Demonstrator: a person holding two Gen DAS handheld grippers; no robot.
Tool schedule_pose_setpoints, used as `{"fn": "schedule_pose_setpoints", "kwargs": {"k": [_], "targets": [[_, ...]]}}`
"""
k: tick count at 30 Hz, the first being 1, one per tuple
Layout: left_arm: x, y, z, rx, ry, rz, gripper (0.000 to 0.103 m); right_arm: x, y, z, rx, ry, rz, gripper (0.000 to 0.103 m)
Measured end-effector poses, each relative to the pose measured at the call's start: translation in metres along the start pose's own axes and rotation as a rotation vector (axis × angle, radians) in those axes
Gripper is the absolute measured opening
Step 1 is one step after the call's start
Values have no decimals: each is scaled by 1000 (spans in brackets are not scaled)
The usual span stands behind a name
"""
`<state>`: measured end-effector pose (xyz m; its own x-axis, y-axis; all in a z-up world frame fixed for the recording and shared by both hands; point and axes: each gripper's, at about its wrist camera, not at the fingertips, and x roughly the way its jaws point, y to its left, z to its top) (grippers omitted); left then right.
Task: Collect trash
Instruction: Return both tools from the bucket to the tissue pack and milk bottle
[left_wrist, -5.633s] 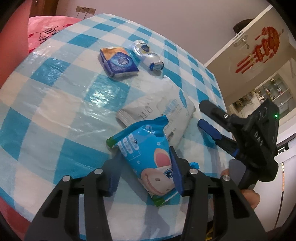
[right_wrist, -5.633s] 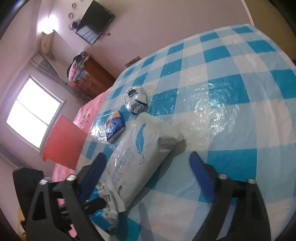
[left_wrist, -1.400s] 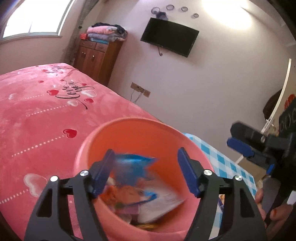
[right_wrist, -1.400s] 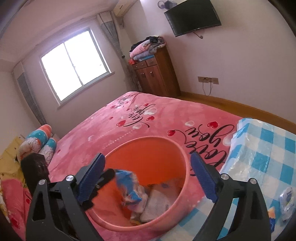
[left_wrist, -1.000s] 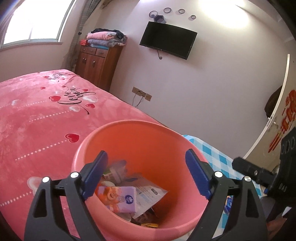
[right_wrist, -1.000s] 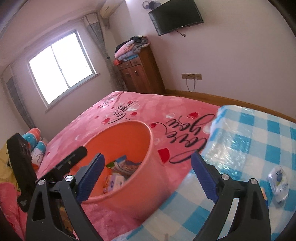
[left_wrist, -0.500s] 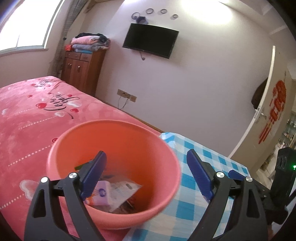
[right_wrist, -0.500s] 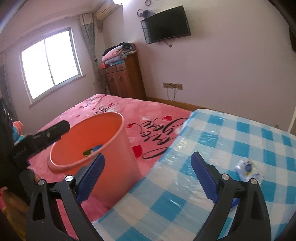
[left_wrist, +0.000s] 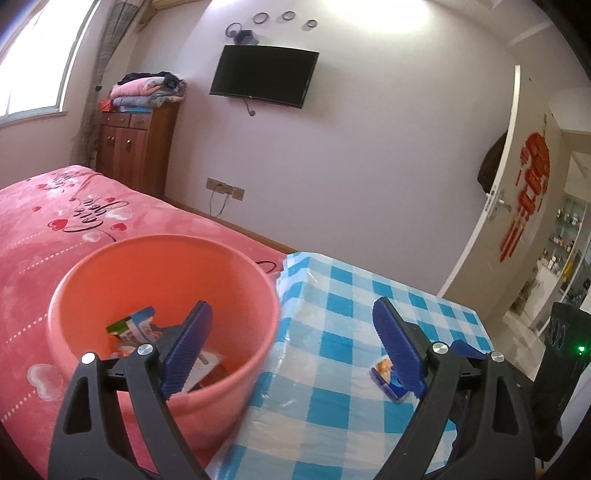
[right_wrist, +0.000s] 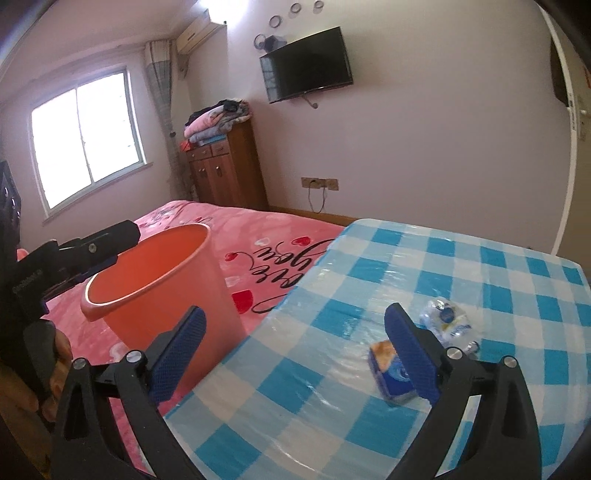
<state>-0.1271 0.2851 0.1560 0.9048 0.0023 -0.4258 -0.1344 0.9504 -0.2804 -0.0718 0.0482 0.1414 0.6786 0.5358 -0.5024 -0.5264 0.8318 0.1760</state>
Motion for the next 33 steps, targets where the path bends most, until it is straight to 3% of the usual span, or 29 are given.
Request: {"fn": "schedule_pose_setpoints", "kwargs": {"k": [25, 33], "targets": [[24, -77, -43, 100, 125, -79, 89, -46, -86, -38, 100, -60, -126, 98], [44, -100, -65, 123, 209, -126, 89, -52, -115, -50, 138, -28, -137, 98]]}}
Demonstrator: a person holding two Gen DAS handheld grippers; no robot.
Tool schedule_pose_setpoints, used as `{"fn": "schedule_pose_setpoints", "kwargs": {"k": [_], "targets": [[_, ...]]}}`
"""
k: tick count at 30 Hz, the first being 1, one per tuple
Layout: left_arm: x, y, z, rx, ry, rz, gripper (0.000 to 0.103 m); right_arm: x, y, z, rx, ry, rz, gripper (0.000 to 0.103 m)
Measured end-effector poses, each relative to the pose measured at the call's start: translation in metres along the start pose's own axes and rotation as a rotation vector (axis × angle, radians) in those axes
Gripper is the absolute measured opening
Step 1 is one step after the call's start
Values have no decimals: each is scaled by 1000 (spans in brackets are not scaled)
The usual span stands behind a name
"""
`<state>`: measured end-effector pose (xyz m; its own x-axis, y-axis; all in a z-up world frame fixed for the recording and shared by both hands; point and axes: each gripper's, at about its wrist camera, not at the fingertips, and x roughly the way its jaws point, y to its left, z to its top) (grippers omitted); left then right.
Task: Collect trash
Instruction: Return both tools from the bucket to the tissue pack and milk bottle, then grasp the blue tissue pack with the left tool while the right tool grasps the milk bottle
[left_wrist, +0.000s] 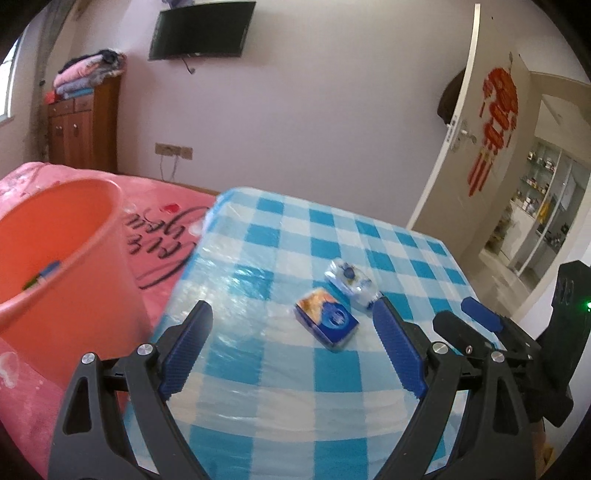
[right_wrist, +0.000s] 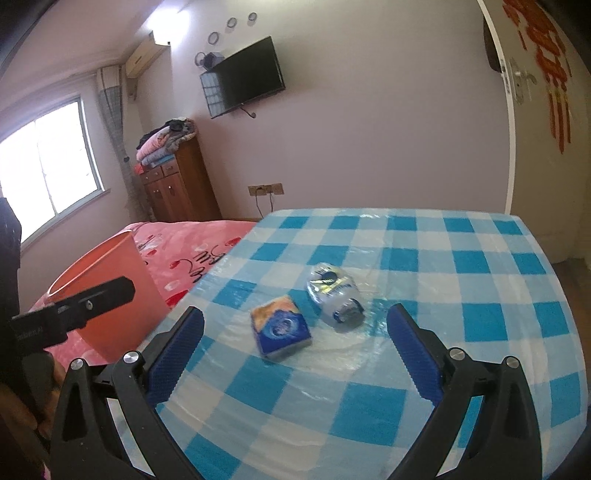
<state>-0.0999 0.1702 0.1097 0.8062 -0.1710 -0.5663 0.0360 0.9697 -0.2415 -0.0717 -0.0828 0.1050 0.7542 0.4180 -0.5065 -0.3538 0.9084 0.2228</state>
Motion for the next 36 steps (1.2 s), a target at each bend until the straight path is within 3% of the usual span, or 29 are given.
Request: {"fn": "schedule_pose_setpoints", "kwargs": {"k": [15, 24, 36], "targets": [[87, -35, -21, -68, 185, -49, 89, 23, -69, -2, 93, 116, -52, 98], [131, -48, -18, -83, 234, 35, 89, 49, -98, 9, 174, 185, -25, 98], [162, -57, -9, -63, 263, 128, 88, 74, -106, 27, 170, 195, 12, 98]]}}
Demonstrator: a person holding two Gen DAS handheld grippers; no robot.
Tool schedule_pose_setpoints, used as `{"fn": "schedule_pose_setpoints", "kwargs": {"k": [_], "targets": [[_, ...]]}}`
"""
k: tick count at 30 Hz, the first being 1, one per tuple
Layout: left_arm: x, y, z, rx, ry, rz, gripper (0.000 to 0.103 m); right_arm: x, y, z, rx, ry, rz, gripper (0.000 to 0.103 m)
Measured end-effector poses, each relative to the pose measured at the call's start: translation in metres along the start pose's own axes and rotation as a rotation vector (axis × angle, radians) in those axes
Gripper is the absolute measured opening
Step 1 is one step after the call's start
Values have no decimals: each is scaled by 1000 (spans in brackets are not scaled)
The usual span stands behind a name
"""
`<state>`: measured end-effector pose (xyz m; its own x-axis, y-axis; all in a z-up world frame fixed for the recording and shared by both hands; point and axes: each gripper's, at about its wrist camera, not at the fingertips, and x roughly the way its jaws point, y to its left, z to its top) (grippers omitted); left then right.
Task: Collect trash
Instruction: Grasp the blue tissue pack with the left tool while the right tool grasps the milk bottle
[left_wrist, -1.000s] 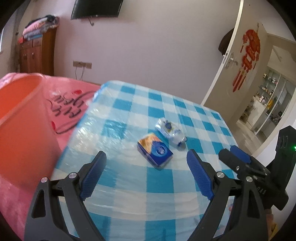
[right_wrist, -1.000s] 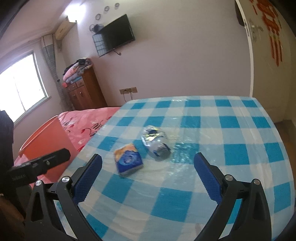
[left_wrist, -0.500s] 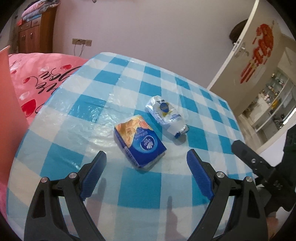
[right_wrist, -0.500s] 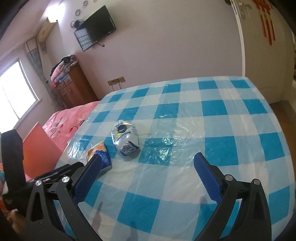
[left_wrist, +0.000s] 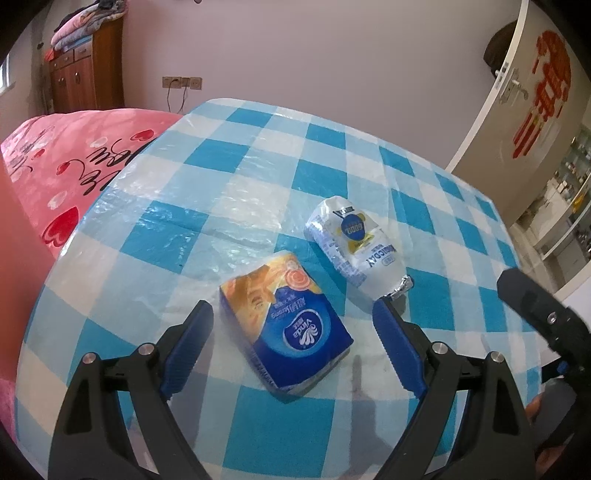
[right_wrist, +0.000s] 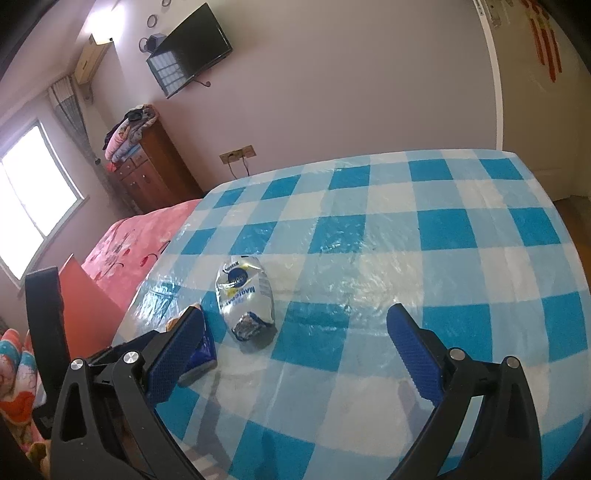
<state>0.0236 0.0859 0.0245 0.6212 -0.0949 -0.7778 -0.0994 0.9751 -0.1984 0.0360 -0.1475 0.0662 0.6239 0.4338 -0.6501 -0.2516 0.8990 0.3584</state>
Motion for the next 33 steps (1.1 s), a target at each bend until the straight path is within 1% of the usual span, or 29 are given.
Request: {"fn": "schedule_pose_setpoints", "kwargs": {"k": [4, 8, 10, 11, 12, 13, 18, 23, 25, 28, 33], "targets": [[9, -2, -1, 9, 16, 31, 80, 7, 2, 4, -13, 8, 10, 98], [10, -4, -2, 22, 5, 56, 77, 16, 5, 7, -21, 24, 19, 98], [9, -2, -2, 25, -4, 82, 67, 20, 7, 9, -25, 31, 23, 98], [9, -2, -2, 26, -6, 85, 65, 23, 8, 10, -29, 36, 27, 98], [9, 0, -2, 25, -8, 81, 64, 25, 9, 11, -32, 40, 29, 98], [8, 1, -2, 25, -10, 83, 60, 27, 11, 11, -36, 46, 32, 98], [6, 8, -2, 23, -14, 64, 52, 47, 22, 10, -74, 98, 46, 98], [4, 14, -1, 14, -11, 39, 44, 63, 35, 6, -121, 124, 24, 98], [3, 17, -1, 12, -11, 34, 39, 69, 39, 5, -133, 133, 14, 98], [0, 23, -2, 6, -7, 23, 37, 75, 45, 5, -160, 132, 3, 98], [-2, 28, -4, 6, -5, 16, 36, 86, 54, 5, -216, 136, -37, 98]]}}
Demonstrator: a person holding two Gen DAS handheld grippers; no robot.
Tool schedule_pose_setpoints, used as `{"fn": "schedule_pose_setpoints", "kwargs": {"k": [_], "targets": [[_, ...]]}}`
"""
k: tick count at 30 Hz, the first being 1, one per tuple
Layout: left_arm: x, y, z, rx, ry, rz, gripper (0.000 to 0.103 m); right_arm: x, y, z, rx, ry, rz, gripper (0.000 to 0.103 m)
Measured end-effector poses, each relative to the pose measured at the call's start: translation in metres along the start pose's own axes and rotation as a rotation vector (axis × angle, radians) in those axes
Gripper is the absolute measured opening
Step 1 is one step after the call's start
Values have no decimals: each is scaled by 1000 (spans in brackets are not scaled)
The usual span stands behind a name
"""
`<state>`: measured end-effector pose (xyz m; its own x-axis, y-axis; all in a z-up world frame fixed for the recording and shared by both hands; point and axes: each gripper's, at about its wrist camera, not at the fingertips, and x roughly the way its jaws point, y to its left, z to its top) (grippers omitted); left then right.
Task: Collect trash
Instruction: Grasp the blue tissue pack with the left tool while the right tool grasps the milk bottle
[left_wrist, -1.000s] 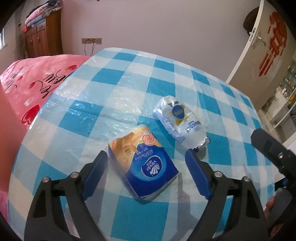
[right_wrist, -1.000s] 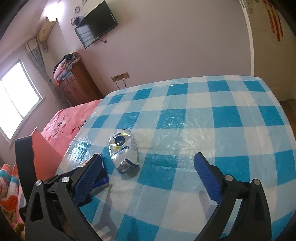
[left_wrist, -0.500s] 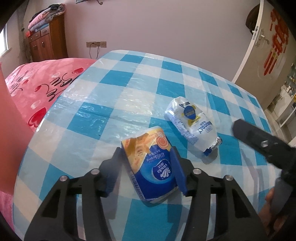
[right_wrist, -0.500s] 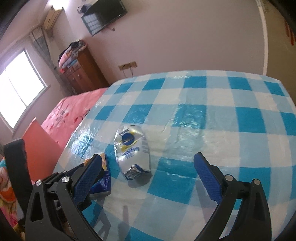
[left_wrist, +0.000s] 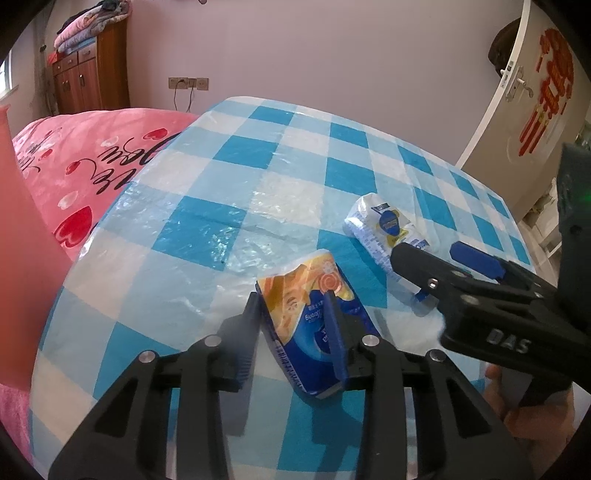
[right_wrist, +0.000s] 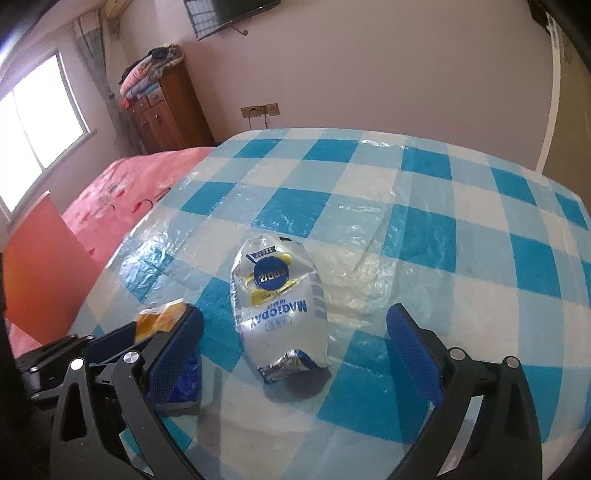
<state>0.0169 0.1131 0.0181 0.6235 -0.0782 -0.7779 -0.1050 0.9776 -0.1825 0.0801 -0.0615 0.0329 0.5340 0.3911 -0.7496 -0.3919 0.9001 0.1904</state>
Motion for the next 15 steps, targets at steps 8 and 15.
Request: {"fn": "schedule_pose_setpoints", "kwargs": {"k": [8, 15], "targets": [[-3, 5, -1, 24, 10, -9, 39, 15, 11, 1, -70, 44, -58, 95], [-7, -4, -9, 71, 13, 14, 67, 17, 15, 0, -114, 41, -116, 79]]}}
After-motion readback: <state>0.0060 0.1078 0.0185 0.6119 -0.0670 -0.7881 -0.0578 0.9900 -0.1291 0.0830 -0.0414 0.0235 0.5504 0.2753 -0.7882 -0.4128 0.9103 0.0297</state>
